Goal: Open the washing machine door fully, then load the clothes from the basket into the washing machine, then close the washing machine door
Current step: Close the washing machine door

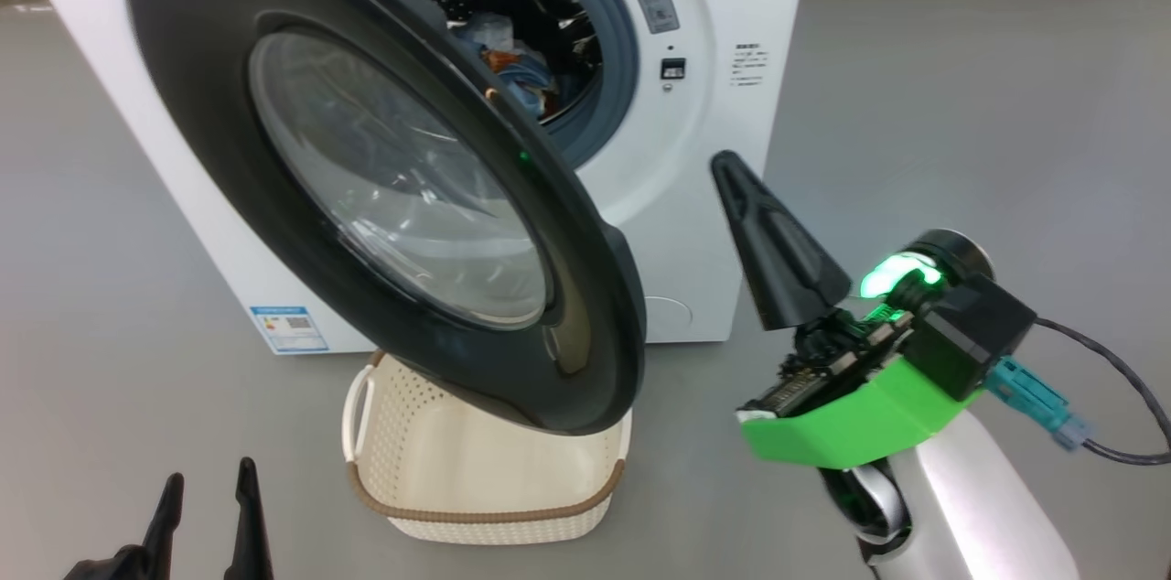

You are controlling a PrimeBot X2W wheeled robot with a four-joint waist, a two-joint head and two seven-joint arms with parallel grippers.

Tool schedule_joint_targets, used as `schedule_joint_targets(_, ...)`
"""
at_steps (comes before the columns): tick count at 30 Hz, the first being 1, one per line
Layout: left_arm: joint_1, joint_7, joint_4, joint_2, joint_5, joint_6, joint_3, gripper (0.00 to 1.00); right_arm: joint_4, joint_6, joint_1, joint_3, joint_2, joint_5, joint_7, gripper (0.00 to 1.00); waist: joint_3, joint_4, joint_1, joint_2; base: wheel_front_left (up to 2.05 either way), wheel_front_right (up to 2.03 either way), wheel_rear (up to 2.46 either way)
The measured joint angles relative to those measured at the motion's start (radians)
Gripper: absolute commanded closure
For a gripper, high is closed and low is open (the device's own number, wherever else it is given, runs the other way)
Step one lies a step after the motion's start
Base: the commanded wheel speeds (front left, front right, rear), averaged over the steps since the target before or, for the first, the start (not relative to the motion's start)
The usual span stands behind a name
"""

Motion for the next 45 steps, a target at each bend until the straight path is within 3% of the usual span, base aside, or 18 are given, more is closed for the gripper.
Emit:
schedule_joint_targets(7,0.000,0.000,-0.004,-0.002,-0.009,0.000,-0.012,0.00,0.080,0.000,-0.027,0.151,-0.002,0.050,0.000,1.00,-0.002,0.059,0.0000,0.0000,0.00,0.00,0.00)
schedule_joint_targets(13,0.000,0.000,-0.004,-0.004,-0.018,0.000,-0.027,0.00,0.199,0.000,-0.023,0.193,-0.003,0.069,0.000,1.00,0.000,0.117,0.0000,0.0000,0.00,0.00,0.00)
schedule_joint_targets(25,-0.004,0.000,-0.004,-0.006,-0.054,0.000,-0.047,0.00,0.307,0.000,-0.023,0.124,-0.004,0.077,0.000,1.00,0.047,0.180,0.0000,0.0000,0.00,0.00,0.00)
schedule_joint_targets(45,-0.046,0.000,-0.004,-0.007,-0.071,0.000,-0.064,0.00,0.329,0.000,-0.060,0.053,-0.003,0.041,0.000,1.00,0.118,0.157,0.0000,0.0000,0.00,0.00,0.00)
